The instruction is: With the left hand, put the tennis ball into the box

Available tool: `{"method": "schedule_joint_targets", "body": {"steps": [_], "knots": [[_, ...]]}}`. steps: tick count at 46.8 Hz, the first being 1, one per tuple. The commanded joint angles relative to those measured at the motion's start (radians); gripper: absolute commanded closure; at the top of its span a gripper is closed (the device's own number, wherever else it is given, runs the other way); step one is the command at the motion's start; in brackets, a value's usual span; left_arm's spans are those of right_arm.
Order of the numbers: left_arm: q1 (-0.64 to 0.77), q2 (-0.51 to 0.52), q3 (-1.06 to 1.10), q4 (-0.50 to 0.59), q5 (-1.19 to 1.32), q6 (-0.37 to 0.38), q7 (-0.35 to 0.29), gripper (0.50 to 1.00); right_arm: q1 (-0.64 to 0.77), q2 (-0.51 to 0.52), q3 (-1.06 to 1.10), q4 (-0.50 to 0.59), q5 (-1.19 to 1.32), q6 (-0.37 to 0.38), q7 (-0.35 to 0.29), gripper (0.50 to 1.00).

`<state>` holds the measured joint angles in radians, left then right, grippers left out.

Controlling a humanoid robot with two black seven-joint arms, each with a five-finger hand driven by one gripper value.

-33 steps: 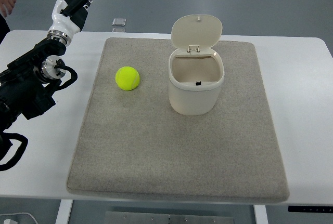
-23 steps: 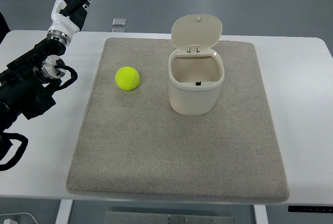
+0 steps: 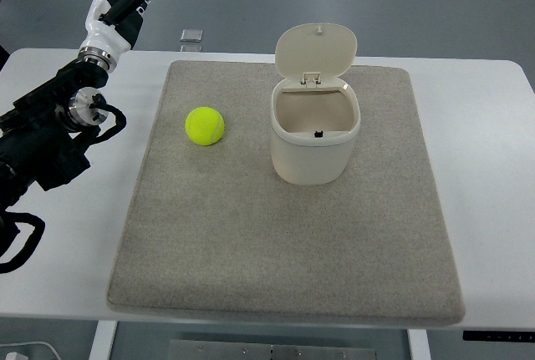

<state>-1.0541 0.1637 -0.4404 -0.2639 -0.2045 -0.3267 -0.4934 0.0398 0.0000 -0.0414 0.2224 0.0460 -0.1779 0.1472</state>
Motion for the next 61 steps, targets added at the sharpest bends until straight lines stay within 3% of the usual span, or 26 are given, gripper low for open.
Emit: {"method": "schedule_joint_targets", "body": {"steps": [1,13,28,36,61], "knots": [[-0.006,0.0,0.0,-0.001,-0.001,0.0,0.001,0.508,0.0,0.0,0.0,0.0,0.0,0.0,0.0,0.562],[-0.044,0.013,0.038,-0.014,0.002,0.0,0.01,0.51,0.0,0.0,0.0,0.0,0.0,0.0,0.0,0.562],[-0.148,0.079,0.325,-0.097,0.004,-0.003,0.01,0.51,0.0,0.0,0.0,0.0,0.0,0.0,0.0,0.562],[-0.26,0.12,0.653,-0.176,0.01,-0.009,0.01,0.51,0.0,0.0,0.0,0.0,0.0,0.0,0.0,0.562],[-0.288,0.096,1.063,-0.175,0.108,0.003,0.01,0.51,0.0,0.0,0.0,0.0,0.0,0.0,0.0,0.562]]}}
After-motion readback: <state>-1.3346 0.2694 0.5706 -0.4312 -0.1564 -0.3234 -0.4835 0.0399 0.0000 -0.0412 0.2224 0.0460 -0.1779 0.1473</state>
